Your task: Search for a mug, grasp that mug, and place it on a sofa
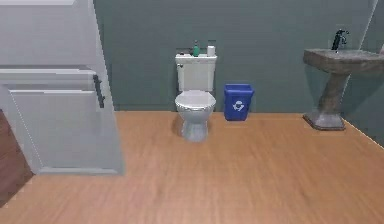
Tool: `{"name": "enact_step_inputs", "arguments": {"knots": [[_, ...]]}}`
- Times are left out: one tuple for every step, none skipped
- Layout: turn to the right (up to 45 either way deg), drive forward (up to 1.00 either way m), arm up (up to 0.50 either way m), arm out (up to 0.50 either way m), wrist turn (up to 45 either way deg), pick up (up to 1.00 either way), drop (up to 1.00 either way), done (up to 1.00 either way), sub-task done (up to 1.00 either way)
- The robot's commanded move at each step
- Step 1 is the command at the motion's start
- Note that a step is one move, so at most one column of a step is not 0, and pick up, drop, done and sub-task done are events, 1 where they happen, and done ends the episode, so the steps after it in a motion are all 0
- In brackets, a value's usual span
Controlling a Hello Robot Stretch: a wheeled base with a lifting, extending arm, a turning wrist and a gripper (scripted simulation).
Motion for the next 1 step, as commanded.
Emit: {"name": "enact_step_inputs", "arguments": {"knots": [[45.0,0.00,0.00,0.00,0.0,0.00,0.00,0.00,0.00]]}}
